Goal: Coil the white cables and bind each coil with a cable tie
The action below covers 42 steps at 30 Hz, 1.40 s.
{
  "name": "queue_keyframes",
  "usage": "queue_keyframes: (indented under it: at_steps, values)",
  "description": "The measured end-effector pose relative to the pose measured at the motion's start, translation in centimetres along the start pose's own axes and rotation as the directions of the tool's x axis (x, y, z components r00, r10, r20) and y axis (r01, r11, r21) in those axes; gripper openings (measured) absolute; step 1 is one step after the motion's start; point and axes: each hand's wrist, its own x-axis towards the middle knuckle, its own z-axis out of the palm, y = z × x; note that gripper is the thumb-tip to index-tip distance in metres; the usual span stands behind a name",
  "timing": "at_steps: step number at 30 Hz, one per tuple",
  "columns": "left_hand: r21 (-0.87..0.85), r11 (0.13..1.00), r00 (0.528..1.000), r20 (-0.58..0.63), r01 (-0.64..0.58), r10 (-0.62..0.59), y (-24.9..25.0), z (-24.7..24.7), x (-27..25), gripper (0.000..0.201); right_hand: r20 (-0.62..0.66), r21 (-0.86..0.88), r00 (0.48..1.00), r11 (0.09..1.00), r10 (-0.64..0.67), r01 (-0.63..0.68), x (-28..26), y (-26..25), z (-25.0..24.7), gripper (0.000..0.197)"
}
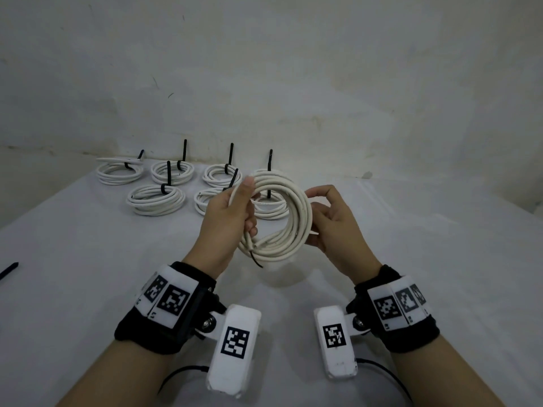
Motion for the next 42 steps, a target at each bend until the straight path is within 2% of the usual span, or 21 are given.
queue_keyframes:
  at_steps: [4, 8, 12, 14, 17, 18, 20, 23, 25, 26, 29, 33, 34, 36, 38, 42]
  values:
    - [-0.072, 0.997, 1.000, -0.010, 0.006, -0.007, -0.1, -0.2, 0.2, 0.032, 0.037, 0.002, 0.999, 1.000, 0.027, -0.027, -0.2, -0.4, -0.1, 0.006]
    - [-0.109, 0.994, 0.999, -0.050, 0.013, -0.019, -0.1, -0.4, 0.3, 0.032, 0.096, 0.050, 0.994, 0.997, 0.051, -0.056, -0.8, -0.9, 0.9, 0.018]
    - [-0.157, 0.987, 0.997, -0.071, 0.027, -0.039, -0.3, -0.4, 0.4, 0.034, 0.091, -0.149, 0.995, 0.987, -0.048, 0.061, -1.2, -1.2, 1.6, 0.037]
    - [-0.195, 0.980, 0.997, -0.049, 0.043, -0.054, -0.4, 0.0, 0.3, 0.033, 0.015, -0.200, 0.995, 0.975, -0.094, 0.095, -1.1, -0.8, 1.7, 0.032]
    - [-0.241, 0.967, 0.997, 0.047, 0.076, -0.067, -0.5, 0.6, 0.2, 0.032, -0.106, -0.137, 0.991, 0.988, -0.086, 0.072, -0.9, -0.4, 1.6, 0.018]
    - [-0.237, 0.968, 0.994, 0.087, 0.080, -0.061, -0.5, 0.6, 0.1, 0.037, -0.127, -0.118, 0.989, 0.991, -0.080, 0.065, -0.9, -0.3, 1.5, 0.016]
    - [-0.211, 0.974, 0.983, 0.178, 0.076, -0.038, -0.5, 0.4, 0.1, 0.059, -0.158, -0.095, 0.984, 0.994, -0.077, 0.063, -0.9, -0.2, 1.4, 0.015]
    - [-0.147, 0.988, 0.929, 0.371, 0.043, 0.015, -0.2, -0.5, 0.1, 0.088, -0.198, -0.071, 0.976, 0.994, -0.093, 0.080, -0.9, -0.4, 1.2, 0.014]
    - [-0.117, 0.992, 0.889, 0.457, 0.041, 0.017, -0.1, -1.0, 0.2, 0.083, -0.217, -0.055, 0.971, 0.995, -0.097, 0.087, -0.9, -0.5, 1.2, 0.015]
    - [-0.099, 0.994, 0.888, 0.460, 0.036, 0.014, -0.2, -1.1, 0.3, 0.078, -0.219, -0.054, 0.971, 0.995, -0.099, 0.089, -0.9, -0.5, 1.3, 0.015]
    - [-0.065, 0.998, 0.926, 0.377, -0.010, 0.034, -0.1, -0.8, 0.1, 0.064, -0.199, -0.081, 0.971, 0.990, -0.129, 0.115, -0.9, -0.5, 1.3, 0.017]
    - [-0.026, 0.996, 0.972, 0.215, -0.087, 0.091, 0.2, -0.2, -0.3, 0.018, -0.105, -0.127, 0.979, 0.979, -0.174, 0.161, -0.7, -0.7, 1.1, 0.022]
    - [-0.012, 0.996, 0.978, 0.189, -0.093, 0.094, 0.2, -0.2, -0.3, 0.016, -0.077, -0.132, 0.982, 0.978, -0.172, 0.161, -0.7, -0.7, 1.0, 0.023]
    - [-0.005, 0.996, 0.984, 0.155, -0.090, 0.090, 0.0, -0.3, -0.2, 0.030, -0.023, -0.145, 0.986, 0.977, -0.163, 0.158, -0.7, -0.7, 0.9, 0.022]
    - [-0.008, 0.996, 0.987, 0.137, -0.087, 0.088, -0.2, -0.3, -0.1, 0.035, 0.007, -0.168, 0.987, 0.973, -0.160, 0.159, -0.7, -0.7, 0.8, 0.024]
    - [-0.022, 0.996, 0.982, 0.165, -0.084, 0.087, -0.5, 0.0, -0.1, 0.043, -0.021, -0.182, 0.981, 0.965, -0.195, 0.188, -0.5, -0.7, 0.9, 0.026]
